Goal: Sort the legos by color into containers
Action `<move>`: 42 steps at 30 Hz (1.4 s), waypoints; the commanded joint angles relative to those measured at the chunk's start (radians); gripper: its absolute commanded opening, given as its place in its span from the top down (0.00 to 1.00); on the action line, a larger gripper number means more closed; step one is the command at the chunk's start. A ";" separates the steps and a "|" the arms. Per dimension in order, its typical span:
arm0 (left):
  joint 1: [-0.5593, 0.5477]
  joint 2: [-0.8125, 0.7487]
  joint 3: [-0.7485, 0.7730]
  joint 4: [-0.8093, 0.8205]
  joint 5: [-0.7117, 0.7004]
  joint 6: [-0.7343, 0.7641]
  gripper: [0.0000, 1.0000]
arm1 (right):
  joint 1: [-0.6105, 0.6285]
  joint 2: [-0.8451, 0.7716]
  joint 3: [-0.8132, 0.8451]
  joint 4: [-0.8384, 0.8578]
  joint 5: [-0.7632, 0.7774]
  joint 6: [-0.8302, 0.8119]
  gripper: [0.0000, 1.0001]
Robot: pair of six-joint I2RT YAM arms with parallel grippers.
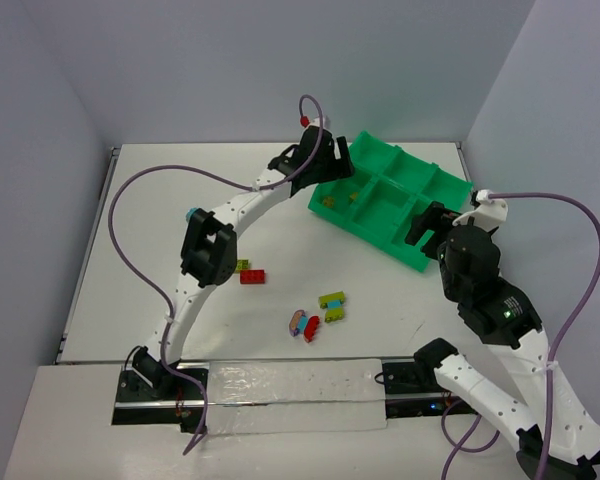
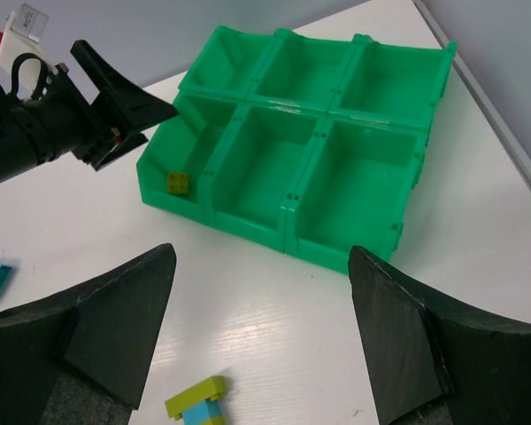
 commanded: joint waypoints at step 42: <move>0.054 -0.775 -1.309 -0.131 -0.420 -0.046 0.09 | 0.003 0.129 -0.034 0.081 -0.130 0.052 0.14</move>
